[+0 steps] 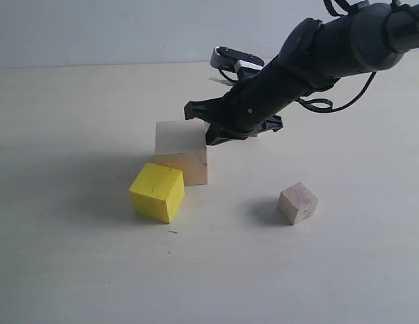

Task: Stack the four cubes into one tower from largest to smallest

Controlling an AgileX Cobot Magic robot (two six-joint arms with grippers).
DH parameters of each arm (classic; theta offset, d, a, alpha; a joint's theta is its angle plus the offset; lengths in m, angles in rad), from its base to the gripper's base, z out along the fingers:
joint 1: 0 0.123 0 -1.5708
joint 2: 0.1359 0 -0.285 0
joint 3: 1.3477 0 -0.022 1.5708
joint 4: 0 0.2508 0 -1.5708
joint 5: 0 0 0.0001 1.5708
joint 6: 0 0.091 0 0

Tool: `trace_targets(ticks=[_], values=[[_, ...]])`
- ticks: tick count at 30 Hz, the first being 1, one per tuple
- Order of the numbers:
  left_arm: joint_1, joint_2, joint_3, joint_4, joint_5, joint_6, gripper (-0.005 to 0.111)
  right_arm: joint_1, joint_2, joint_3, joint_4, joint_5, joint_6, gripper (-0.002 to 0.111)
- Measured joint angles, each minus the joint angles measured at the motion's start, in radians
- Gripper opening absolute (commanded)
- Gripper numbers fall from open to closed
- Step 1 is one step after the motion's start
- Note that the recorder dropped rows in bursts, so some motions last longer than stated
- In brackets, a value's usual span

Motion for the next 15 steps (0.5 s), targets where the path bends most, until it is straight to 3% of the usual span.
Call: trace_targets(ticks=[15], values=[[0.0, 0.0, 0.0, 0.0, 0.0, 0.0, 0.0, 0.0, -0.002, 0.0, -0.033, 0.027, 0.027, 0.0]])
